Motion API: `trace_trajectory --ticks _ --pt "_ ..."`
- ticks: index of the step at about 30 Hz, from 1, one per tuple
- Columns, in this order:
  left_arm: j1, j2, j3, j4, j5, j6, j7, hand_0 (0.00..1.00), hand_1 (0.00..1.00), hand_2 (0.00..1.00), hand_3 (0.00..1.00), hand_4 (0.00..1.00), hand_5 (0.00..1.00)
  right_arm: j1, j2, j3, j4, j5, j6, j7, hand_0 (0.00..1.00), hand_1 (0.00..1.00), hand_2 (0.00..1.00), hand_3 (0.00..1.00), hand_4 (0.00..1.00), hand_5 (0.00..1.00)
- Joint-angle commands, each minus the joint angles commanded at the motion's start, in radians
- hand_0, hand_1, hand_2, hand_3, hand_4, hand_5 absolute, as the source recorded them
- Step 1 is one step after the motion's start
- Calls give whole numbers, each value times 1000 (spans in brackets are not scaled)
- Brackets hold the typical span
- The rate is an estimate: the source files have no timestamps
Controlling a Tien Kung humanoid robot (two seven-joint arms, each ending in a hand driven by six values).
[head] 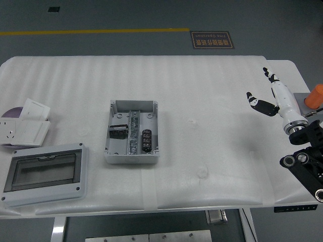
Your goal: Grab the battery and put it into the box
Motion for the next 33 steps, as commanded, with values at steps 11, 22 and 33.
trace_trajectory --ticks 11,22,33 --pt "-7 3 -5 1 -2 3 -1 550 641 526 542 451 339 -31 21 56 18 19 -17 22 980 942 944 995 657 298" --pt "-11 4 -4 2 -10 6 -2 550 641 533 543 455 328 -33 22 76 34 60 -23 41 968 938 933 982 645 294" --pt "-10 1 -23 3 3 12 3 550 642 534 543 454 328 -43 29 96 27 84 -25 52 960 935 931 978 642 294"
